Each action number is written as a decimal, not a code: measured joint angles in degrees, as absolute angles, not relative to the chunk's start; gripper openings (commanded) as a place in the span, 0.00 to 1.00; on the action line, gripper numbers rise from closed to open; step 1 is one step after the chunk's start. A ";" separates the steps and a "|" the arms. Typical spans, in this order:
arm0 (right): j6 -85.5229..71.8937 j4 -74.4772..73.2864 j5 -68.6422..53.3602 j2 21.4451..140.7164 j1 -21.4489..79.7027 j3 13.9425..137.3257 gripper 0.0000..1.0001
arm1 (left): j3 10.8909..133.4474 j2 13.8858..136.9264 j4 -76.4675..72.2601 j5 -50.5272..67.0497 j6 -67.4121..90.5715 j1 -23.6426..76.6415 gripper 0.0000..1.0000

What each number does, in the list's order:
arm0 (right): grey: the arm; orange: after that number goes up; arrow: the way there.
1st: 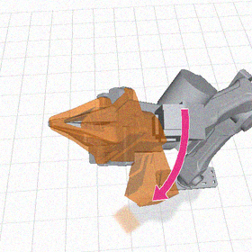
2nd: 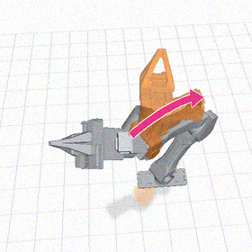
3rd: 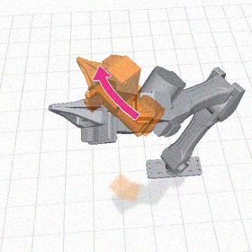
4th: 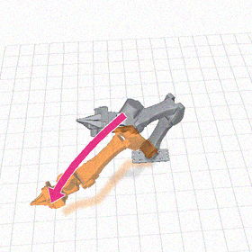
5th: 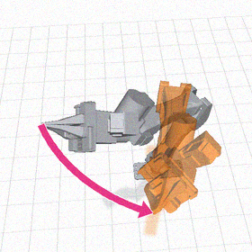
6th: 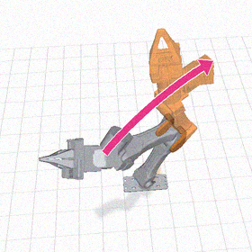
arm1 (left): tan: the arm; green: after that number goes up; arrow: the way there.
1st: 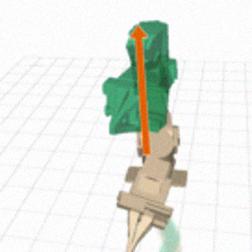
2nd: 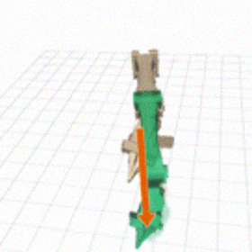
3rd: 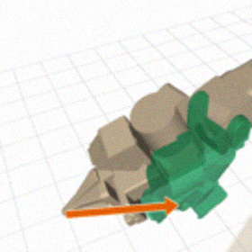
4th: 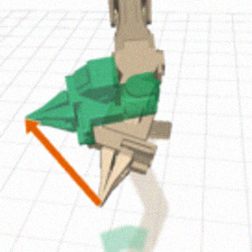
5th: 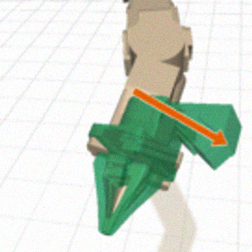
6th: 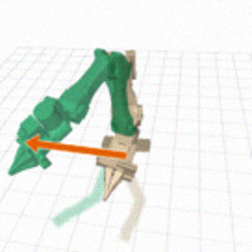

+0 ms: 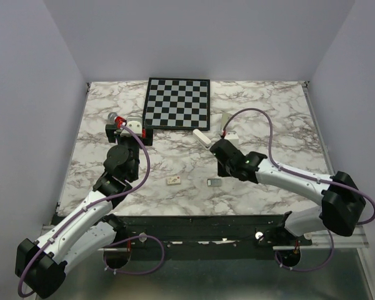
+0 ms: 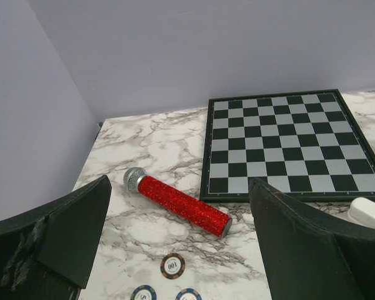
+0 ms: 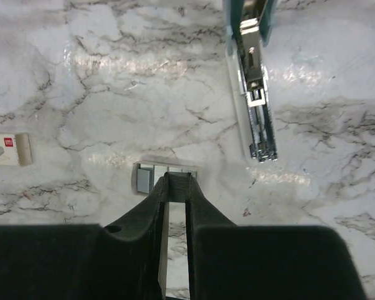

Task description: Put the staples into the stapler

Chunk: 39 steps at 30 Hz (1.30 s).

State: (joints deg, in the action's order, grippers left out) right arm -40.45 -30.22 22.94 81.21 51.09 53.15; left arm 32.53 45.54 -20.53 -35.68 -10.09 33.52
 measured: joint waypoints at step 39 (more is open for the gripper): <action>-22.83 -33.95 6.13 87.18 24.32 47.64 0.40 | 32.32 45.54 -20.97 -35.66 -11.18 33.52 0.99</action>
State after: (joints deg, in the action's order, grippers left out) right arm -22.83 -33.95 6.13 87.18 24.32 47.64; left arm 32.32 45.54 -20.97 -35.66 -11.18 33.52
